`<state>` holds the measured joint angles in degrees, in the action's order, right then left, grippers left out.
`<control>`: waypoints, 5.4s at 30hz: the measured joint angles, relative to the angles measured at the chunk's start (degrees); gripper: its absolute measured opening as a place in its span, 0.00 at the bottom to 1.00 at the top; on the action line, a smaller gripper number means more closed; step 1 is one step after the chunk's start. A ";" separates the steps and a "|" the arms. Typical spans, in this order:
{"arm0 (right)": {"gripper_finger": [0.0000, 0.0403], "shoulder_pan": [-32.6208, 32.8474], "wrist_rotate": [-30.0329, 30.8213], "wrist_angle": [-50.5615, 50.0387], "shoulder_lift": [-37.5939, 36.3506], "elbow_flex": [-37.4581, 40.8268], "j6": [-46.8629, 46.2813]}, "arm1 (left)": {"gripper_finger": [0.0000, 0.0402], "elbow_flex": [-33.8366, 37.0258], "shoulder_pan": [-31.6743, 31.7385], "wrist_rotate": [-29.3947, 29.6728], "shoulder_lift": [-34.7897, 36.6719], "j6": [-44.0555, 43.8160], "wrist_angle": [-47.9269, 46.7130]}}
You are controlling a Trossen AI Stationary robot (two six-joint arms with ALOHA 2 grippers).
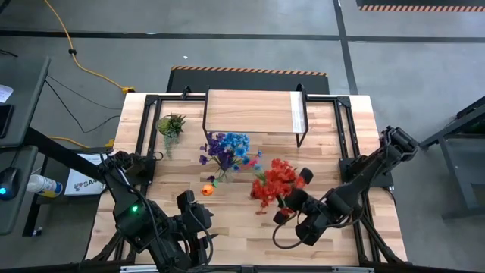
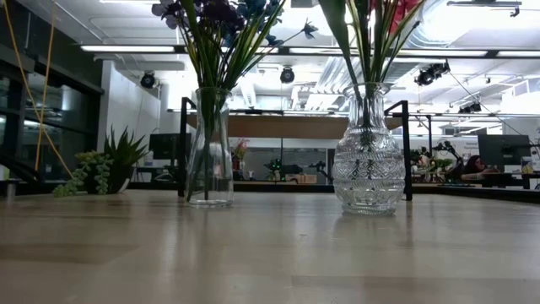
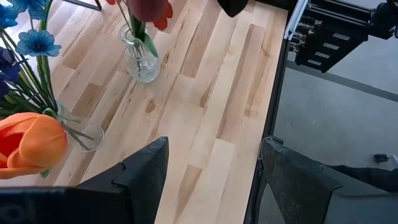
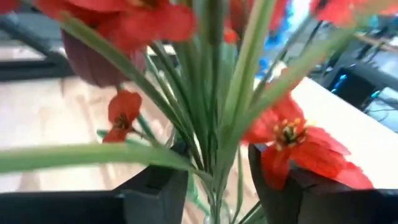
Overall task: Pick and place flowers into a vace then onto a shelf
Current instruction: Put the red flower into the right transparent crystal vase
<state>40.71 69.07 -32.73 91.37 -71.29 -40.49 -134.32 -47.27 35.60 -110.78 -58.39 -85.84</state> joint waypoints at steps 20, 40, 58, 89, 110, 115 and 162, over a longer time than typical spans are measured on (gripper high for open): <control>0.51 -0.04 -11.38 -4.05 -1.97 0.00 -2.06 | 0.73 0.00 0.00 1.07 0.00 0.00 0.04; 0.51 -0.04 -11.53 3.10 -2.12 0.00 3.50 | 0.73 0.00 0.02 1.72 0.00 -0.02 0.10; 0.51 -0.04 -11.34 4.63 -2.14 -0.07 5.78 | 0.73 0.00 0.02 2.71 0.00 -0.02 0.26; 0.51 -0.92 -13.55 5.92 -2.25 -2.27 12.50 | 0.73 0.00 0.07 6.10 0.00 -0.02 0.26; 0.12 -0.92 -12.62 4.47 -2.29 -2.27 12.48 | 0.73 0.00 0.07 6.07 0.00 0.00 0.26; 0.01 -0.92 -12.62 3.95 -2.29 -2.27 12.48 | 0.73 0.00 0.07 6.05 0.00 0.00 0.26; 0.12 -0.68 -19.45 -6.07 -2.32 -2.27 0.39 | 0.73 0.00 0.07 7.56 0.00 0.00 0.41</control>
<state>40.03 49.61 -38.80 89.06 -73.56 -40.10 -134.32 -47.20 43.16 -110.78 -58.39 -85.43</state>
